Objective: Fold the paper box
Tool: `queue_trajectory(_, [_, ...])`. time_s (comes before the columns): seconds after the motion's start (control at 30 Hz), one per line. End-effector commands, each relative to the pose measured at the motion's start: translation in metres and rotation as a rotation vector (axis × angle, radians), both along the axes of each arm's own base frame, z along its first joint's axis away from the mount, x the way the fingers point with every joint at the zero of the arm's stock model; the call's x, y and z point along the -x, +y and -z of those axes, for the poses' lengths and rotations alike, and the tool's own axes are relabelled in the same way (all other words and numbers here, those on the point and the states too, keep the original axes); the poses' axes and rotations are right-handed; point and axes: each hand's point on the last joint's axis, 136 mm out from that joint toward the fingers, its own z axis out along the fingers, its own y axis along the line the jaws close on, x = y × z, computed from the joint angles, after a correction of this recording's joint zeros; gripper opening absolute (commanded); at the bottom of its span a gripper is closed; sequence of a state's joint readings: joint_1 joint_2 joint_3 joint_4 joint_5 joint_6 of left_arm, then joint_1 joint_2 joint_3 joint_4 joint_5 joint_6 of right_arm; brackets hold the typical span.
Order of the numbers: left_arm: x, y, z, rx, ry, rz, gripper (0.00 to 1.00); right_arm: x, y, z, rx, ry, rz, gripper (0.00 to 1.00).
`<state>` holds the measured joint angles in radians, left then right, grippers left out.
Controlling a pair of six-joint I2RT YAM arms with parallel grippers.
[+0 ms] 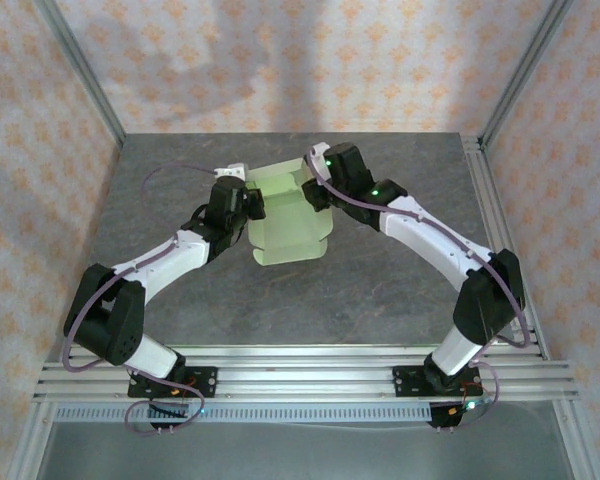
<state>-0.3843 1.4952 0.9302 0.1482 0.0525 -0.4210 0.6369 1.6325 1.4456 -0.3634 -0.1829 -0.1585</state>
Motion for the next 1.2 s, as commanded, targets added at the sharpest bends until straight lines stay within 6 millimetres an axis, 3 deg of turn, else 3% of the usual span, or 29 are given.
queue_trajectory(0.0, [-0.003, -0.010, -0.020, 0.040, -0.043, 0.032, 0.00, -0.016, -0.006, -0.011, 0.031, -0.088, 0.091, 0.18])
queue_trajectory(0.3, [-0.003, -0.012, -0.020, 0.047, -0.042, 0.041, 0.00, -0.021, 0.002, -0.007, 0.072, -0.137, 0.164, 0.15])
queue_trajectory(0.57, [-0.002, -0.012, -0.018, 0.048, -0.037, 0.044, 0.00, -0.030, -0.004, -0.004, 0.143, -0.171, 0.265, 0.16])
queue_trajectory(1.17, [-0.001, -0.012, -0.018, 0.046, -0.036, 0.044, 0.00, -0.043, 0.000, 0.006, 0.241, -0.198, 0.265, 0.20])
